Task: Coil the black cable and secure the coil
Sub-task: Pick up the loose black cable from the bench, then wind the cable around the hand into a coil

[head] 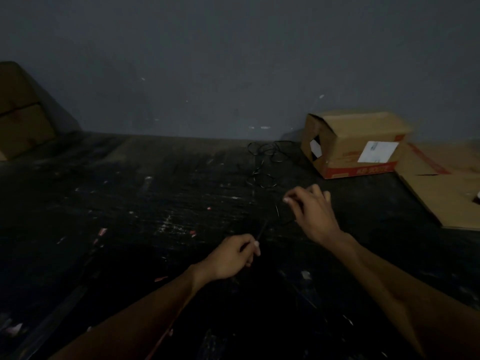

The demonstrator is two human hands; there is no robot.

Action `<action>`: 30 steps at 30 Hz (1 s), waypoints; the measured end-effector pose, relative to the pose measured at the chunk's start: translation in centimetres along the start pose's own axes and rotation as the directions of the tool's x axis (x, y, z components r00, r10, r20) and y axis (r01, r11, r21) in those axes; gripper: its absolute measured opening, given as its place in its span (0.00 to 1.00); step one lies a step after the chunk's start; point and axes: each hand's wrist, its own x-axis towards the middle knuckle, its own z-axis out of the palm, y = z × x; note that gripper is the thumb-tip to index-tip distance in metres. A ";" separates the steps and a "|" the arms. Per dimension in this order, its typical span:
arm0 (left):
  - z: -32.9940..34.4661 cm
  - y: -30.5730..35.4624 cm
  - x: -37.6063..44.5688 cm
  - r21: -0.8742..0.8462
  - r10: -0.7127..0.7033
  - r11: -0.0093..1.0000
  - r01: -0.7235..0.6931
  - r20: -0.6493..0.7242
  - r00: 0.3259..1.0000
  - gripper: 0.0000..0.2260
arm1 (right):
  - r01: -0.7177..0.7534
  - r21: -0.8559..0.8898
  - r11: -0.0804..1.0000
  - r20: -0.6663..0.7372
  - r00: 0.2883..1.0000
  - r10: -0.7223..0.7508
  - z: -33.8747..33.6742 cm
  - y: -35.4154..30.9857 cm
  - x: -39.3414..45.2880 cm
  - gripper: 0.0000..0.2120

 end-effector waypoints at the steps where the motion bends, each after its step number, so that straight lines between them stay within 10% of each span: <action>1: -0.3 0.8 0.3 -0.031 0.020 0.999 -0.021 -0.019 1.000 0.13 | -0.021 0.019 1.000 -0.025 0.999 0.022 -0.4 0.2 0.5 0.08; 9: -1.7 8.2 0.7 -0.452 0.106 0.885 -0.110 -0.034 0.994 0.15 | -0.103 0.425 0.899 -0.232 0.948 0.218 -2.3 1.1 2.6 0.02; 20: -5.9 15.3 2.0 -0.950 0.399 0.307 -0.063 0.068 0.914 0.14 | -0.108 0.604 0.790 -0.047 0.984 0.171 -0.7 -1.1 1.1 0.09; 26: -9.3 17.7 4.0 -0.960 0.384 0.236 -0.154 -0.054 0.922 0.14 | -0.088 0.474 0.876 0.203 0.979 -0.011 1.0 -3.7 0.1 0.10; 30: -11.2 17.2 5.4 -0.900 0.312 0.376 -0.220 -0.100 0.945 0.15 | 0.014 0.348 0.937 0.327 0.935 -0.135 0.1 -5.5 -0.4 0.11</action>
